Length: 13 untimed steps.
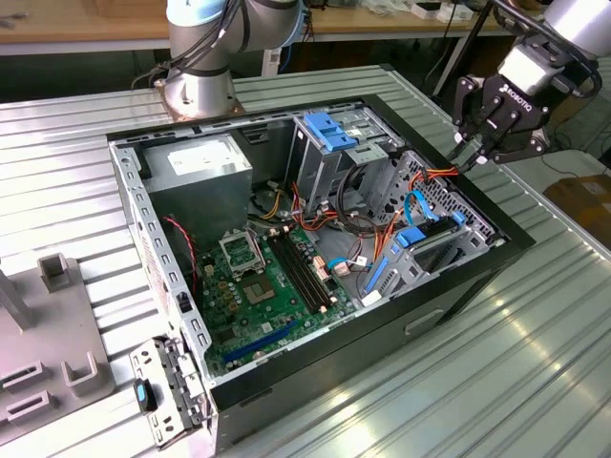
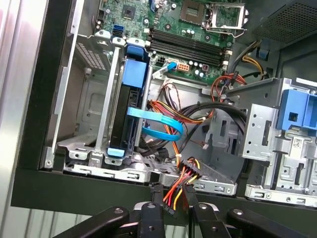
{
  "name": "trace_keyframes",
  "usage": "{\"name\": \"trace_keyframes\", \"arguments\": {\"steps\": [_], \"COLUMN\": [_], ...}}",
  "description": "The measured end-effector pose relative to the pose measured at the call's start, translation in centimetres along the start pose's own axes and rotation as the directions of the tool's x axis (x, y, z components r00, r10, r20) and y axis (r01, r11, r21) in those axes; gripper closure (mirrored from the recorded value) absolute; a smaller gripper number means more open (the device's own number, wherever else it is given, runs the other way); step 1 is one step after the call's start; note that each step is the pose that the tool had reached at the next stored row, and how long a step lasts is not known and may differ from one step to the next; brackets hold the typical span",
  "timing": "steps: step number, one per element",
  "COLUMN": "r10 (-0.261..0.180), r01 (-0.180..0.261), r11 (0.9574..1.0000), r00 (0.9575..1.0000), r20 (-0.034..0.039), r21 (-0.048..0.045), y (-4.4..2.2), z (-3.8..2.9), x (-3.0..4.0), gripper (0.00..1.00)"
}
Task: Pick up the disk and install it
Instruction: 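Insert the second disk wire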
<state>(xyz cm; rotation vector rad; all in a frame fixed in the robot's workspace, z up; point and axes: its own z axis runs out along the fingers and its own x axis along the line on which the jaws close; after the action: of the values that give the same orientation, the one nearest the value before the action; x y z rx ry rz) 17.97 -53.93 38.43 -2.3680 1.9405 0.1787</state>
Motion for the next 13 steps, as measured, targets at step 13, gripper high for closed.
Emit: {"name": "trace_keyframes", "arguments": {"steps": [13], "r10": [-0.169], "r01": [0.169], "r11": [0.9853], "r00": [0.9856], "r20": [-0.0008], "r21": [-0.0236], "y": [-1.85], "z": [0.16], "x": [-0.58], "gripper": [0.71]}}
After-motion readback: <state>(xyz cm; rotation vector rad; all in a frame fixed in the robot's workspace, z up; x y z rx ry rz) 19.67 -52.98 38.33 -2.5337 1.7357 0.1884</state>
